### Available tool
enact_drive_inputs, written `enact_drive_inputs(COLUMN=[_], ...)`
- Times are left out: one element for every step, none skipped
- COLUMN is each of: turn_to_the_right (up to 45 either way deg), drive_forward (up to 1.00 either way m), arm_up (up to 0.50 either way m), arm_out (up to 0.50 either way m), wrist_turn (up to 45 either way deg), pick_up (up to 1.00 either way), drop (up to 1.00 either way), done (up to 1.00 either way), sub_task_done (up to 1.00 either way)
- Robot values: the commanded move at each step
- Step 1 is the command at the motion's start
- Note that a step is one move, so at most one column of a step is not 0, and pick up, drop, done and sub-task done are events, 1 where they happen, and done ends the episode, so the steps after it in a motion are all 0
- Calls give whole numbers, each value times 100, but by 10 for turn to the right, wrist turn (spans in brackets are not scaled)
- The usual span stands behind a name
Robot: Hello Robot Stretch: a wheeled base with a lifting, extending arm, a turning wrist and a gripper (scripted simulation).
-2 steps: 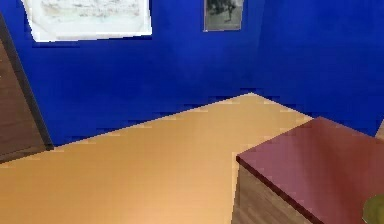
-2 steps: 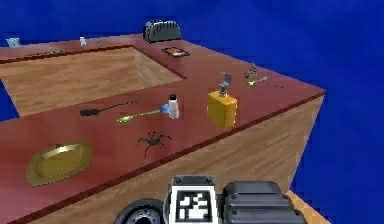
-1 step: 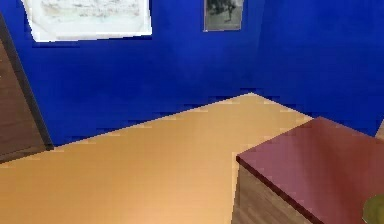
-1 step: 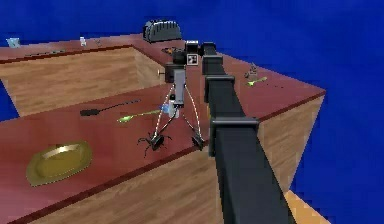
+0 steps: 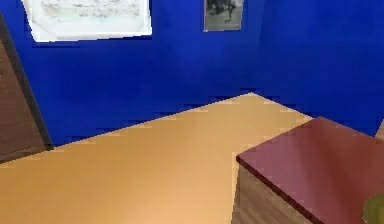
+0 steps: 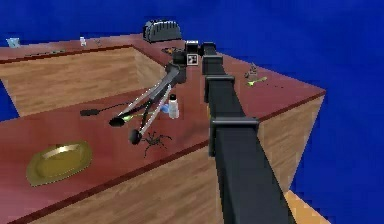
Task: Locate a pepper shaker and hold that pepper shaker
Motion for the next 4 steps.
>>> enact_drive_inputs(turn_to_the_right=[0, 0, 0, 0], drive_forward=[0, 0, 0, 0], arm_up=[0, 0, 0, -16], arm_out=[0, 0, 0, 0], wrist_turn=[450, 450, 210, 0], pick_up=[0, 0, 0, 0], drop=[0, 0, 0, 0], done=[0, 0, 0, 0], sub_task_done=[0, 0, 0, 0])
